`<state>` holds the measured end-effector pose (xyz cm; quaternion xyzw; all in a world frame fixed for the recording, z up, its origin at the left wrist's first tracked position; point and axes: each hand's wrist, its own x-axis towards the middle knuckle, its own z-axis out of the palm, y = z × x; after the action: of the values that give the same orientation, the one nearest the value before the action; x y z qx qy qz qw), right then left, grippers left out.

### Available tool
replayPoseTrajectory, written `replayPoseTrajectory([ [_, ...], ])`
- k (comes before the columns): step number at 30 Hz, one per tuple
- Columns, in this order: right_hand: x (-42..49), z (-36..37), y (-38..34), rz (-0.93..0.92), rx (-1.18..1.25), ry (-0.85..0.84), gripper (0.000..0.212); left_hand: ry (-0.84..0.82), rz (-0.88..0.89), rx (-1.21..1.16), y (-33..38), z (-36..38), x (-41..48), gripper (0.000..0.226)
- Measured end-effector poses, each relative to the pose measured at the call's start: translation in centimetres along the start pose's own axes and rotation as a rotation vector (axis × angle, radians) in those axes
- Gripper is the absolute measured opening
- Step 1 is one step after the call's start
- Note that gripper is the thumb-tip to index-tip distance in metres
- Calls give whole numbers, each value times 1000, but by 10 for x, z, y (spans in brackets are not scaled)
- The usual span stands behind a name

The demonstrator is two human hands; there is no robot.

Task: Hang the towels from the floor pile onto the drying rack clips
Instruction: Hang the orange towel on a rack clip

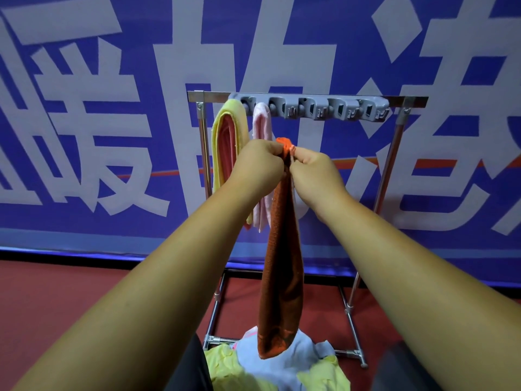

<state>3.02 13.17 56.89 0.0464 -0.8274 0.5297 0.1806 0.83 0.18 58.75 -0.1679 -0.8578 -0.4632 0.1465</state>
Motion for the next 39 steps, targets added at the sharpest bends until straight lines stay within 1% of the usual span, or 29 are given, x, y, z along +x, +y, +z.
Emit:
replayPoseTrajectory([
  [3, -3, -1, -1, 4, 13, -38, 50, 15, -2, -2, 2, 0, -2, 34],
  [7, -5, -2, -1, -6, 41, -75, 59, 114, 26, -130, -4, 1, -4, 15],
  [10, -3, -5, 3, -19, 79, -113, 62, 134, 6, -207, -13, -2, -2, 5],
  [11, -2, -7, 5, -30, 105, -138, 59, 135, 6, -209, -14, -3, -1, 7],
  [14, -2, -7, 7, -33, 205, -186, 47, 133, -20, -196, -18, -6, 2, 25],
  [16, 2, -3, 10, -23, 203, -137, 37, 111, -24, -203, -19, -9, 4, 36],
  [18, 5, 2, 13, 24, 248, -87, 32, 97, -21, -232, -18, -10, 5, 39],
  [20, 7, 6, 16, 96, 413, -78, 31, 156, -10, -182, -19, -11, 5, 42],
  [22, 9, 8, 19, 155, 556, -56, 31, 215, -41, -159, -29, -11, 7, 53],
  [23, 9, 9, 20, 179, 612, -43, 30, 193, -85, -176, -33, -12, 5, 62],
  [25, 11, 8, 21, 209, 714, -31, 27, 77, -171, -232, -45, -15, 4, 81],
  [26, 12, 8, 21, 212, 753, -26, 26, -5, -196, -283, -50, -17, 3, 80],
  [28, 15, 7, 19, 213, 824, -20, 25, -174, -227, -439, -59, -18, -6, 65],
  [31, 23, 6, 17, 214, 922, -4, 28, -316, -257, -524, -71, -14, -15, 59],
  [33, 28, 6, 17, 221, 943, 8, 30, -358, -247, -541, -73, -9, -19, 59],
  [36, 34, 5, 22, 235, 937, 27, 31, -356, -228, -567, -72, -4, -17, 62],
  [38, 34, 4, 27, 267, 933, -9, 34, -346, -204, -631, -71, -2, -15, 55],
  [39, 31, 4, 30, 291, 923, -61, 41, -342, -197, -670, -70, -2, -14, 50],
])
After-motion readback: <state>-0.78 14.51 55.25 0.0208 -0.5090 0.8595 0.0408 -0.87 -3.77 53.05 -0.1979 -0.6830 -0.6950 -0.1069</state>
